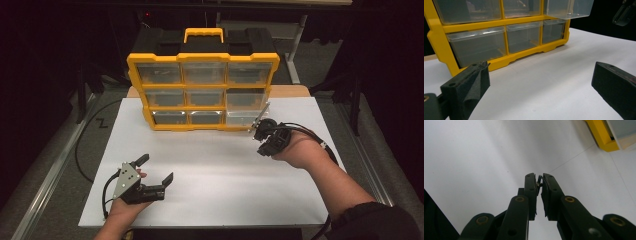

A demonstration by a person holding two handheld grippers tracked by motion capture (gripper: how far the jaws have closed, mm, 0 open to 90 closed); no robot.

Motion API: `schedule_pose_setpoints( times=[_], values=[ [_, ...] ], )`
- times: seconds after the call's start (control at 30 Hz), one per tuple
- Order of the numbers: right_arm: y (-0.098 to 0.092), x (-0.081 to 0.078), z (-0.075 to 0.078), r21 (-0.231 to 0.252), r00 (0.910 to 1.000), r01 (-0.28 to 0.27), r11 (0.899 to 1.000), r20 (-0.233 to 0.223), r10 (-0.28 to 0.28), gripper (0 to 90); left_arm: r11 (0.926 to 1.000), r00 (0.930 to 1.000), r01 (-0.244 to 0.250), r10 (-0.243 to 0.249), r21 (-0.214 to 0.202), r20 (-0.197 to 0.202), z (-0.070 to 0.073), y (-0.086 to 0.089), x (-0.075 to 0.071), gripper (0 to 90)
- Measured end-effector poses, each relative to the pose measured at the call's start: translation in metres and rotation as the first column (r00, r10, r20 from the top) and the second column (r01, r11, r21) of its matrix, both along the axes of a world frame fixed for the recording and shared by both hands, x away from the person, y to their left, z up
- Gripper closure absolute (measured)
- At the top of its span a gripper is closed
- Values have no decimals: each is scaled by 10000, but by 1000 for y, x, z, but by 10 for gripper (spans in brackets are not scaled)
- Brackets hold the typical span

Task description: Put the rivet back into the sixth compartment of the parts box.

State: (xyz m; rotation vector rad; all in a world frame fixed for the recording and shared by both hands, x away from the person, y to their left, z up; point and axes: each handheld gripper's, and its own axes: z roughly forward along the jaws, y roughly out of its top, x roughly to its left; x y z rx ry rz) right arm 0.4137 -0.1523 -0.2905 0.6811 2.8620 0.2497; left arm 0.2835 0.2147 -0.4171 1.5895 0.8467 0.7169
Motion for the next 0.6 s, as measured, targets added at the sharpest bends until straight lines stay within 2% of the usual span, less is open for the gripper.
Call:
schedule_pose_setpoints(
  times=[0.6],
  values=[
    [5,1,19,-41,9999,-73,10000,88,74,848,10000,10000,14,-14,-12,13,0,0,0,23]
  ],
)
